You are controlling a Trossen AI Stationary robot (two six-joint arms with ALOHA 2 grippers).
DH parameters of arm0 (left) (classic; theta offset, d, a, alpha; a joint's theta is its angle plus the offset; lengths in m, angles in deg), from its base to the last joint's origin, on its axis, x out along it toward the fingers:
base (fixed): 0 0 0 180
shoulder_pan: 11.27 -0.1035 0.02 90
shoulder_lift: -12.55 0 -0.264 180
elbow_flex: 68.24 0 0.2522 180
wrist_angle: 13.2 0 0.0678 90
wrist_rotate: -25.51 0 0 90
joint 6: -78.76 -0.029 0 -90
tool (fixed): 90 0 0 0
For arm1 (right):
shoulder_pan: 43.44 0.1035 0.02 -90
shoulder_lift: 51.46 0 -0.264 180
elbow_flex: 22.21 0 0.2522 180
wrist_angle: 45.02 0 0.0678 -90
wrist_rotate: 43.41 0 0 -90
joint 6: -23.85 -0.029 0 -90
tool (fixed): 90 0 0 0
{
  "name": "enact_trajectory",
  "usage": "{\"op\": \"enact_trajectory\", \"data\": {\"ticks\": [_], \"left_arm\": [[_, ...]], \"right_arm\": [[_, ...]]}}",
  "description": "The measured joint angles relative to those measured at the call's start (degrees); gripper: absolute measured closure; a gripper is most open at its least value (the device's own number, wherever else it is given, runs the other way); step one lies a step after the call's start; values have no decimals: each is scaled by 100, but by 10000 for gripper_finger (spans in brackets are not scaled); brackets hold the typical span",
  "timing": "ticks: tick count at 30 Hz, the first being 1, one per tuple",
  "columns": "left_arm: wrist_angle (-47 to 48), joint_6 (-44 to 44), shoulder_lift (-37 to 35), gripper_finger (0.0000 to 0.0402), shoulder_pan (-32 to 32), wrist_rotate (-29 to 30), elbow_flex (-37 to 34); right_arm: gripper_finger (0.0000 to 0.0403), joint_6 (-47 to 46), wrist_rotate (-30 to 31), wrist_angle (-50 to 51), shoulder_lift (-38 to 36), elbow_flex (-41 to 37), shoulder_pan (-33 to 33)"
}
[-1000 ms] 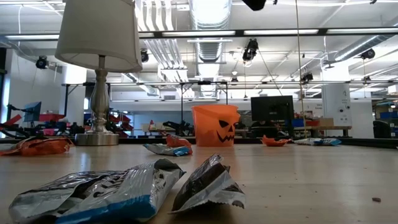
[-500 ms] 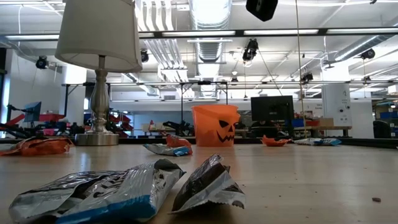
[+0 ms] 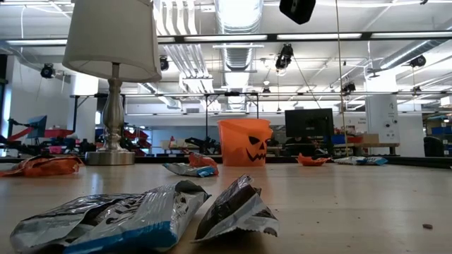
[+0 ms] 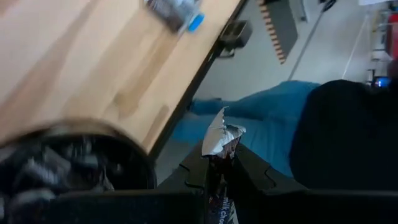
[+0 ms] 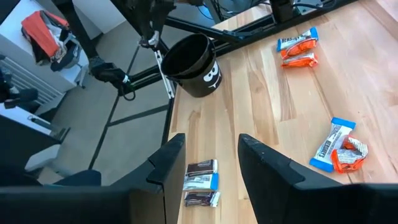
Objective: Organize candy in baskets
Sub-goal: Put the brown chocolate into the black bucket
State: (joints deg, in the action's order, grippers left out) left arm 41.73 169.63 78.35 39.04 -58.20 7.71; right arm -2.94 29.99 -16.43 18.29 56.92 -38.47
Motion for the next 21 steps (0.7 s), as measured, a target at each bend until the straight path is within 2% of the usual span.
{"op": "enact_trajectory", "data": {"ticks": [6, 11, 15, 21], "left_arm": [[148, 779, 171, 384, 526, -23, 0], [1120, 1206, 423, 384, 642, -463, 0], [1598, 1248, 667, 384, 640, -743, -2], [1580, 1239, 897, 371, 640, -771, -2]], "right_arm": [[266, 2, 2, 2, 0, 0, 0], [264, 7, 3, 0, 0, 0, 0], [268, 44, 6, 0, 0, 0, 0], [264, 46, 6, 0, 0, 0, 0]]}}
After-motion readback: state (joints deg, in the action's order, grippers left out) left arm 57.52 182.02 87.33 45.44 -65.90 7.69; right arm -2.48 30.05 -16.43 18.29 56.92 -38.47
